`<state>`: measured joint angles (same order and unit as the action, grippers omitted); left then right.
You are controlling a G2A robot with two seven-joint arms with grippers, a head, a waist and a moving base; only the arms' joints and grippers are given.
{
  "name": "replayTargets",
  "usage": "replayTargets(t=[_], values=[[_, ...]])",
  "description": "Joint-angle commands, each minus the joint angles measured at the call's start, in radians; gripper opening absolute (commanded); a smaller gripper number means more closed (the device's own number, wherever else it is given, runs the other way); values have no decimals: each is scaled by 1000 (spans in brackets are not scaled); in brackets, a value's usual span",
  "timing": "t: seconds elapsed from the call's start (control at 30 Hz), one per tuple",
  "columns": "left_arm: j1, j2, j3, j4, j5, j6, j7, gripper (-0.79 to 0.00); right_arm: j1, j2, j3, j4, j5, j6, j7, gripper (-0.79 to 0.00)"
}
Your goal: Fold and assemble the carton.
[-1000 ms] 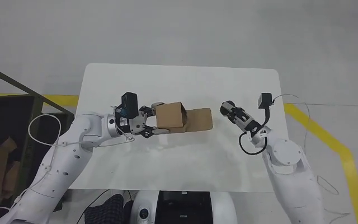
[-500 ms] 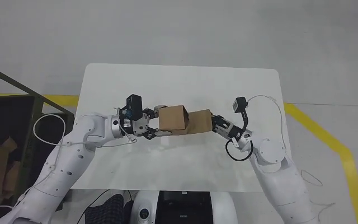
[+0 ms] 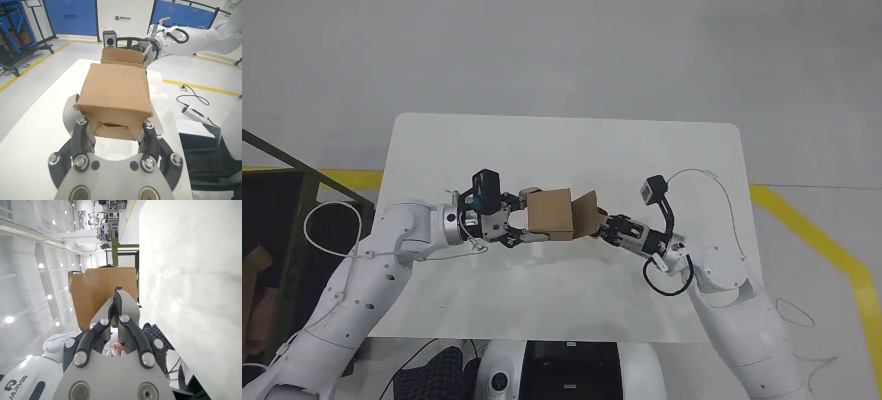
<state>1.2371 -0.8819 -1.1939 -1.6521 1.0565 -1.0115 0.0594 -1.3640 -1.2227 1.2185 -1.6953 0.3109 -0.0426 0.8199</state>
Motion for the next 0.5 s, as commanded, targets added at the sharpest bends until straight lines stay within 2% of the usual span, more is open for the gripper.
replayTargets(t=[0.0,0.1,0.17,0.23,0.47], values=[[1,-1,0,-1,10,-1,3,-302,2,1,5,0,14,6,1,-785],[2,-2,0,-4,24,-1,9,-299,3,3,11,-5,27,12,5,-754],[3,-2,0,-4,32,-1,11,-302,3,4,13,-11,30,14,6,-677],[5,-3,0,-4,39,-1,14,-283,3,6,14,-17,24,13,6,-653],[10,-5,-3,-3,63,1,19,-274,0,10,6,-38,-4,9,5,-696]])
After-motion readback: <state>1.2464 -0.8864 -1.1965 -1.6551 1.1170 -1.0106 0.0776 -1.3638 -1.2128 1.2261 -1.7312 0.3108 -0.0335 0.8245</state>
